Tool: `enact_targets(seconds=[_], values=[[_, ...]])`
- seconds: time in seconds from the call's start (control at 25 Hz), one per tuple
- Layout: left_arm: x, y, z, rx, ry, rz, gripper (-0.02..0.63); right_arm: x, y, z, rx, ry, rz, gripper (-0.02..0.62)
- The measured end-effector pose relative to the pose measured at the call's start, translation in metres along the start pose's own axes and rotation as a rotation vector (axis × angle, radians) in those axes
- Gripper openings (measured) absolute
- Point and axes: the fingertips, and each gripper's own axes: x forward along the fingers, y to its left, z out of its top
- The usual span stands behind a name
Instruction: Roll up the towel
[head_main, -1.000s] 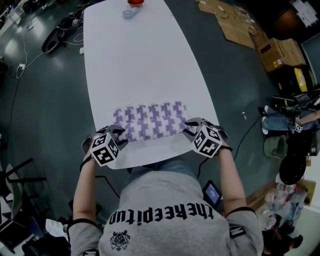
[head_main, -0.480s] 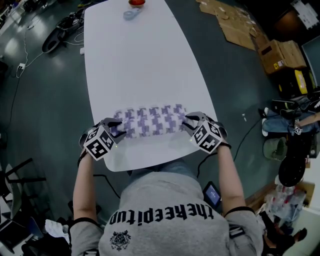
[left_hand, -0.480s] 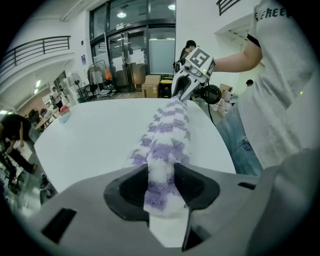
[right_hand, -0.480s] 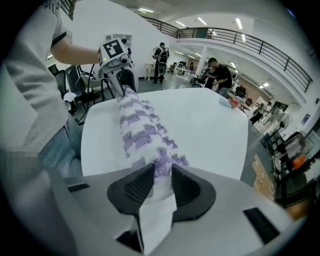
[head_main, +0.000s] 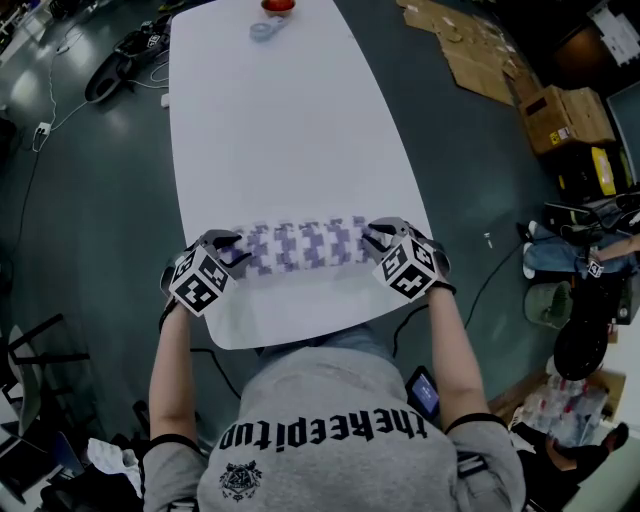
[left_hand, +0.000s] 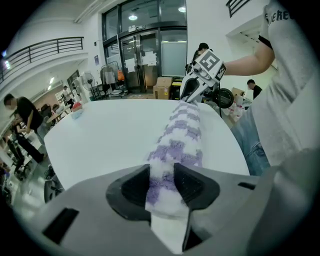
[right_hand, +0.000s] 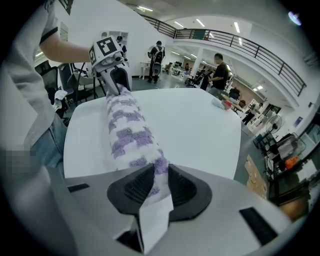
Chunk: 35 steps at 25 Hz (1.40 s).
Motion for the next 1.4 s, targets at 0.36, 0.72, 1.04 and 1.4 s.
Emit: enact_targets(seconds=[0.36, 0.72, 1.04, 1.4], values=[[0.011, 0.026, 0.004, -0.055, 0.0, 0.038, 0.155, 0.017, -0.026, 0.007, 0.024, 0.013, -0.028, 0.089], [0.019, 0.051, 0.004, -0.117, -0.018, 0.08, 0.155, 0.034, -0.046, 0.014, 0.05, 0.021, -0.06, 0.087], [0.02, 0.059, 0.005, -0.143, -0.032, 0.123, 0.155, 0.039, -0.053, 0.018, 0.086, 0.015, -0.093, 0.081], [-0.015, 0.053, 0.032, -0.212, -0.197, 0.209, 0.117, 0.018, -0.036, 0.05, 0.255, -0.134, -0.107, 0.046]])
